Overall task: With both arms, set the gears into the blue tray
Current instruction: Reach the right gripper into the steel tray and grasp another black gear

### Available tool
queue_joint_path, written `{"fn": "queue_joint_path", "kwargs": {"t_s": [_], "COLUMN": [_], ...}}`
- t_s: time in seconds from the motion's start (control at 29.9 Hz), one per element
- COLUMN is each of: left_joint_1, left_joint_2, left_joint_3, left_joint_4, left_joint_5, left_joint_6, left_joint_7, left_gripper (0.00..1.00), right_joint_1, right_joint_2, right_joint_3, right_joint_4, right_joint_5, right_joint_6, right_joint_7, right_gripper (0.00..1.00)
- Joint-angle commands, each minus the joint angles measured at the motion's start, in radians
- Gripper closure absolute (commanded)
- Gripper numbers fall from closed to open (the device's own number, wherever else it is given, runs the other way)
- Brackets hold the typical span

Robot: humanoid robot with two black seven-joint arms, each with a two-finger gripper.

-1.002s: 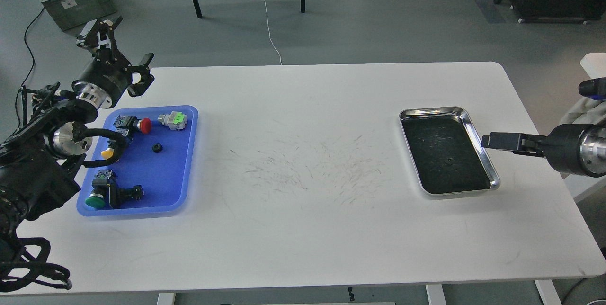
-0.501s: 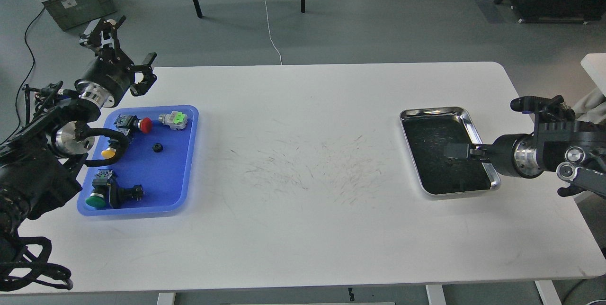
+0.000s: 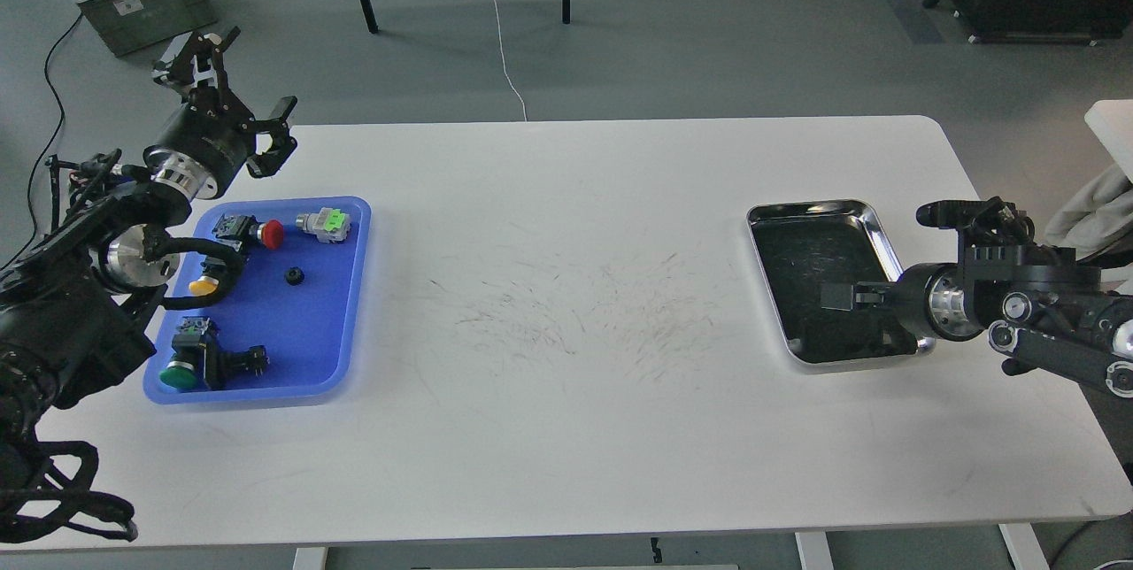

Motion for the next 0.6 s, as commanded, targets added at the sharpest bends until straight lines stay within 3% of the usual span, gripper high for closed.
{"fn": "queue_joint_path", "kwargs": {"t_s": [0.0,0.1,0.23,0.33,0.57], "left_joint_1": [-0.002,-0.002,-0.002,-0.002,-0.002], "left_joint_2": [0.001,0.003,0.004,0.004,0.004], "left_joint_3": [0.0,0.0,0.0,0.0,0.0], "left_joint_4": [-0.001,-0.001,-0.001,-0.001,-0.001], "left_joint_5": [0.002,0.002,0.003,0.003,0.003], "left_joint_6": [0.0,0.0,0.0,0.0,0.0], "left_joint_7": [0.0,0.0,0.0,-0.002,-0.002], "left_gripper": [0.02,0.02,0.02,0.02,0.02], "right_joint_1": [-0.003,-0.003,0.0,0.002,0.008], "right_joint_2": [0.002,0.012,0.015,0.015,0.015], "right_joint_3": [-0.011,-0.02,-0.049,-0.052,-0.054], "right_joint_4": [-0.001,0.001,-0.002,-0.004,-0.016], "right_joint_5": [0.0,-0.001,-0.003,-0.003,-0.003], "right_joint_6": [0.0,0.0,0.0,0.0,0.0], "right_joint_7": [0.0,0.0,0.0,0.0,-0.001], "right_gripper": [0.25,0.4,0.52,0.57,0.58]}}
